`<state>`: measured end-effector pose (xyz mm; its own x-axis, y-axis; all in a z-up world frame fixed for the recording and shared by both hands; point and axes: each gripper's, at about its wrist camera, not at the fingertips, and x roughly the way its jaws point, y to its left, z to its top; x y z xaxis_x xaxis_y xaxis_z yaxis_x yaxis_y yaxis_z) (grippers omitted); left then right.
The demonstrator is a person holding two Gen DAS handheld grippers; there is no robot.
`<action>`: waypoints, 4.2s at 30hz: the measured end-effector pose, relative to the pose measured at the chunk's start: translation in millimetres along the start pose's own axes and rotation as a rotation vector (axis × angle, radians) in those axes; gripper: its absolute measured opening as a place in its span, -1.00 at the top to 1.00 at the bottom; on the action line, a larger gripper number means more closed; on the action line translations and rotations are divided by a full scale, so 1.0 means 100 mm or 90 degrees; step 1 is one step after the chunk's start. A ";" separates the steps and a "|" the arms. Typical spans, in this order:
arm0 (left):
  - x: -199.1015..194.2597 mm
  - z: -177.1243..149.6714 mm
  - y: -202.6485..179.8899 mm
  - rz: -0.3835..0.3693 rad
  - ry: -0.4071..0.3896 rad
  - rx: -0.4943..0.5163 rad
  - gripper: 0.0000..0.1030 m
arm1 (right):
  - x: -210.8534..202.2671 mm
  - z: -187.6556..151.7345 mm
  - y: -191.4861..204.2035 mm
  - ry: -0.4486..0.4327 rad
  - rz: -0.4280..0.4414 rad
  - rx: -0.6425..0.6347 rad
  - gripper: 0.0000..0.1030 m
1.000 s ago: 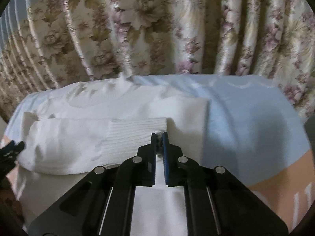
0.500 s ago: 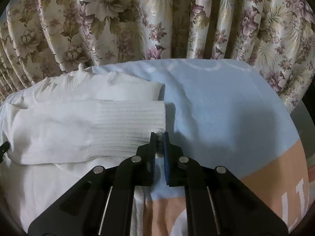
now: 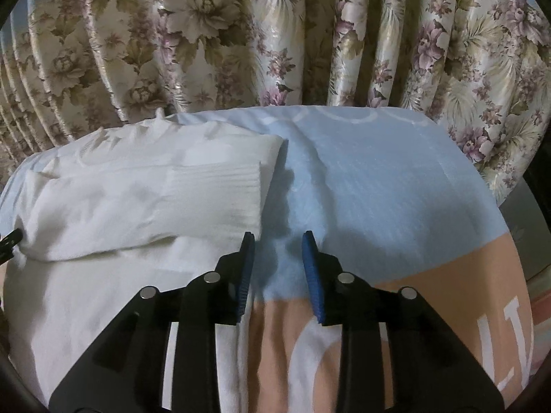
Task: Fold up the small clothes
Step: 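Grasp the folded ribbed cuff with the right gripper, straighten it, release, then lift both grippers away from the sweater with sleeves folded in, then lower both grippers to the ribbed hem and grasp its edge, then lift the hem with both grippers and fold it up onto the collar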
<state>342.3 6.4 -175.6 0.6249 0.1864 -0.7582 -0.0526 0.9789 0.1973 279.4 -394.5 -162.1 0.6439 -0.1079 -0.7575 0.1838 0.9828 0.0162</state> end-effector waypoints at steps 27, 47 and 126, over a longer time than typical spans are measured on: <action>-1.65 -1.22 0.43 -0.078 -0.092 -0.063 -0.88 | -1.36 -1.14 0.43 -0.052 0.024 -0.006 -0.41; -2.27 -1.96 0.42 -0.107 -0.087 -0.056 -0.88 | -2.31 -1.55 0.57 -0.098 0.013 0.003 -0.78; -2.08 -2.45 0.13 -0.194 0.008 -0.003 0.82 | -1.85 -2.46 0.35 0.023 0.123 0.012 0.80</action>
<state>20.8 0.7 -166.9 0.6030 -0.1146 -0.7895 0.1314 0.9904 -0.0434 -16.3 -302.9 -181.6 0.6420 0.0874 -0.7617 0.0744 0.9817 0.1754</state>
